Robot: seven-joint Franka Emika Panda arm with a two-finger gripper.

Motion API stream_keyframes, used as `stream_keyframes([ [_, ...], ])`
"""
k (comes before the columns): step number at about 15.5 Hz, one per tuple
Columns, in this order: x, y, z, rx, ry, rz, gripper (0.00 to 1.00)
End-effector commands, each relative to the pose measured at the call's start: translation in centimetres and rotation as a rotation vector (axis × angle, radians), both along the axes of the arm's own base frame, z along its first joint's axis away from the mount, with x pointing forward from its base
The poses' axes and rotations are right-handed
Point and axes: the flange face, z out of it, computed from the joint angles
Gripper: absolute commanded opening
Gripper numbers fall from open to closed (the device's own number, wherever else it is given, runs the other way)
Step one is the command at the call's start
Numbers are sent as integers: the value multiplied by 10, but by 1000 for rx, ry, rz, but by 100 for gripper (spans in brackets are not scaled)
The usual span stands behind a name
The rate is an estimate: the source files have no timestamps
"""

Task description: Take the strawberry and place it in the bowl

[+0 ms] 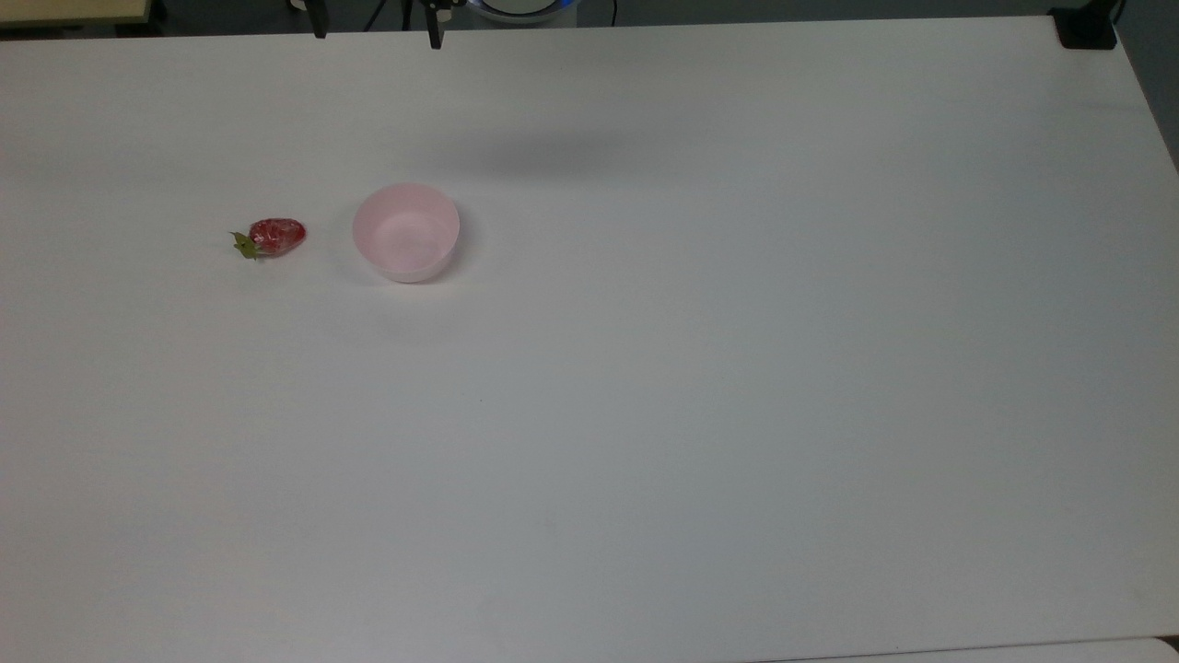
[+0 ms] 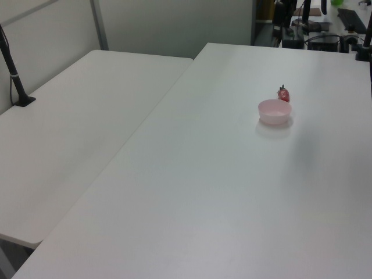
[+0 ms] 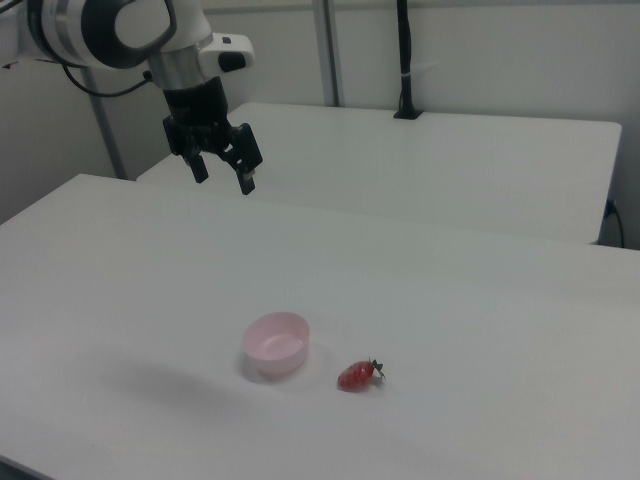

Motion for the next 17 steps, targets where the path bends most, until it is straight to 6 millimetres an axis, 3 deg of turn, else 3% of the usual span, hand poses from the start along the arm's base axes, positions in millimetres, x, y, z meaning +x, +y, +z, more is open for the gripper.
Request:
stream_keyframes([
  [1,-2,2,1,-4,-8,22,100],
  [13,-5,-3,-3,-2,15,10,100],
  [17,-15,-48,-39,-2,88,-76,100],
])
